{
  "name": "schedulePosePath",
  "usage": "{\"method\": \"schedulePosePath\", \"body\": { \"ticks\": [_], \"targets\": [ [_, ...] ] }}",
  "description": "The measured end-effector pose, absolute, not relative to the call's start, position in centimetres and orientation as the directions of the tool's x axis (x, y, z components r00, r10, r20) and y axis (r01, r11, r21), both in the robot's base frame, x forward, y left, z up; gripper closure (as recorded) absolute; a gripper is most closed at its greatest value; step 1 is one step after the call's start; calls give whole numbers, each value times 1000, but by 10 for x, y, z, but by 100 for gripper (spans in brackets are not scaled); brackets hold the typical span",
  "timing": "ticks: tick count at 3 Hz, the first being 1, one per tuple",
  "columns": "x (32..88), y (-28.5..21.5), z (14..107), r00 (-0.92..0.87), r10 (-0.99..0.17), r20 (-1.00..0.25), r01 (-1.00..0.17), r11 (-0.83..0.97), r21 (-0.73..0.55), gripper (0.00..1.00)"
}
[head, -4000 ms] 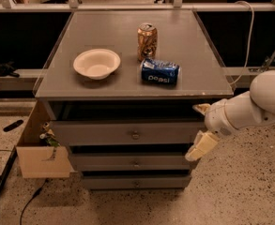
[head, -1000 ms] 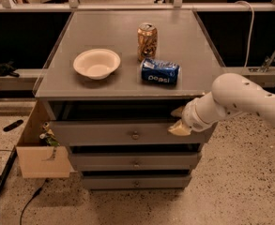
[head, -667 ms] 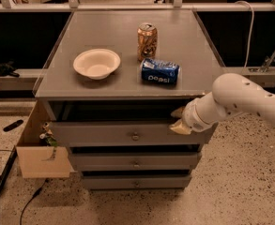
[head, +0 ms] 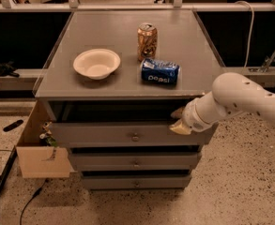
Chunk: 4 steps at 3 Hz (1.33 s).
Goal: Open top drawer
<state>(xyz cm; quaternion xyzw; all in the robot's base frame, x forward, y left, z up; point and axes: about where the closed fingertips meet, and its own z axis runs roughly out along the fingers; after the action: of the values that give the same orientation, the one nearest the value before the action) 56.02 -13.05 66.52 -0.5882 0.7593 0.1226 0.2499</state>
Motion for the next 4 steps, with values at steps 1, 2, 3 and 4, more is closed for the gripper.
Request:
{"method": "schedulePosePath", "body": {
  "ticks": [1, 2, 3, 4],
  "targets": [
    [553, -139, 669, -213, -827, -521, -950, 300, -87, 100],
    [553, -139, 673, -214, -827, -521, -950, 300, -87, 100],
    [547, -141, 675, -226, -826, -516, -949, 307, -76, 100],
    [534, -145, 680, -240, -827, -509, -948, 313, -60, 97]
  ]
}}
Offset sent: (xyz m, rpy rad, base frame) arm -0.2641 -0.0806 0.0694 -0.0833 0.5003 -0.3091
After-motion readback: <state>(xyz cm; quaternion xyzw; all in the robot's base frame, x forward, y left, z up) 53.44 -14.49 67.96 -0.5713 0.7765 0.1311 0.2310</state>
